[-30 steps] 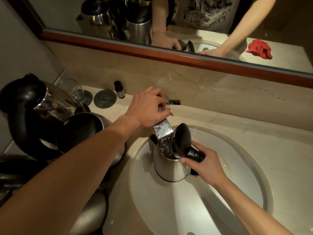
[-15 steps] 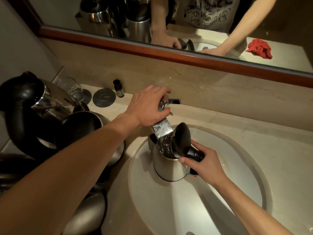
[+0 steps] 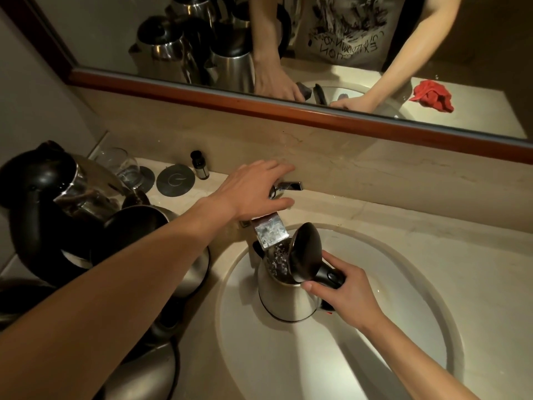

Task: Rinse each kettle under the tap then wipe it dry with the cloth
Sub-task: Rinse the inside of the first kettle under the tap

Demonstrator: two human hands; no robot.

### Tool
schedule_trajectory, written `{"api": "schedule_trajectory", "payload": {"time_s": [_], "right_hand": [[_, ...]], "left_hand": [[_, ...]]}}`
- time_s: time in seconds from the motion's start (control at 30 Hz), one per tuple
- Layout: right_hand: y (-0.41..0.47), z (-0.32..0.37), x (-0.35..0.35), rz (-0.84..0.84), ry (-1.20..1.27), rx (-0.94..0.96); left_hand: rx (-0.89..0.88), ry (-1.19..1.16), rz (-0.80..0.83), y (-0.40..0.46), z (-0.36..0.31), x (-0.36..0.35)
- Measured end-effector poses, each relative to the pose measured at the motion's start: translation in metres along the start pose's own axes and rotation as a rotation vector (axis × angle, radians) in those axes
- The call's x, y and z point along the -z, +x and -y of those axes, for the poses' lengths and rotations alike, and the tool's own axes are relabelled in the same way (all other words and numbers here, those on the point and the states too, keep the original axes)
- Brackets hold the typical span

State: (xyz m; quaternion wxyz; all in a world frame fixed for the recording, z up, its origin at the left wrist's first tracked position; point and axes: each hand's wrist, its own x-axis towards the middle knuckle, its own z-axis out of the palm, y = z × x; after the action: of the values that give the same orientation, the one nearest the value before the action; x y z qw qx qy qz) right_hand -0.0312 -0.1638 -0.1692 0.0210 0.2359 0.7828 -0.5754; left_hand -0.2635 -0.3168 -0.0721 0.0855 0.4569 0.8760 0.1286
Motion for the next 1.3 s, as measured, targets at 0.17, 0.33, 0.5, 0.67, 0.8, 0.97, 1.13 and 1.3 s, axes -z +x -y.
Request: {"api": "schedule_trajectory", "payload": {"time_s": [0.17,0.33,0.5,0.67,0.8,0.97,1.13,1.3], "right_hand": [[-0.002,-0.004,0.002,-0.009,-0.03,0.054],[-0.005,-0.002,0.002,-0.016,-0.045,0.083],[-0.009,0.001,0.005,0.004,-0.055,0.081],[-0.01,0.001,0.007,-0.024,-0.039,0.06],[-0.008,-0.005,-0.002,-0.21,-0.031,-0.084],[-0.007,0.01,-0.005,-0.133,-0.11,-0.173],[-0.007,0.007,-0.003,-0.002,-0.058,-0.206],[-0.016,-0.003,-0.007,-0.029,0.074,-0.12]], "left_hand": [[-0.106,-0.047,0.078,0.013,-0.016,0.002],[-0.1,-0.021,-0.006,0.011,-0.019,-0.007],[-0.062,-0.054,-0.103,0.01,-0.023,-0.01],[-0.003,-0.077,-0.114,0.01,-0.024,-0.011],[-0.012,-0.066,-0.099,0.007,-0.023,-0.01],[-0.026,-0.054,-0.061,0.002,-0.024,-0.007],[0.012,-0.132,-0.097,-0.013,-0.03,-0.004],[0.004,-0.15,-0.024,-0.03,-0.039,0.006]]}}
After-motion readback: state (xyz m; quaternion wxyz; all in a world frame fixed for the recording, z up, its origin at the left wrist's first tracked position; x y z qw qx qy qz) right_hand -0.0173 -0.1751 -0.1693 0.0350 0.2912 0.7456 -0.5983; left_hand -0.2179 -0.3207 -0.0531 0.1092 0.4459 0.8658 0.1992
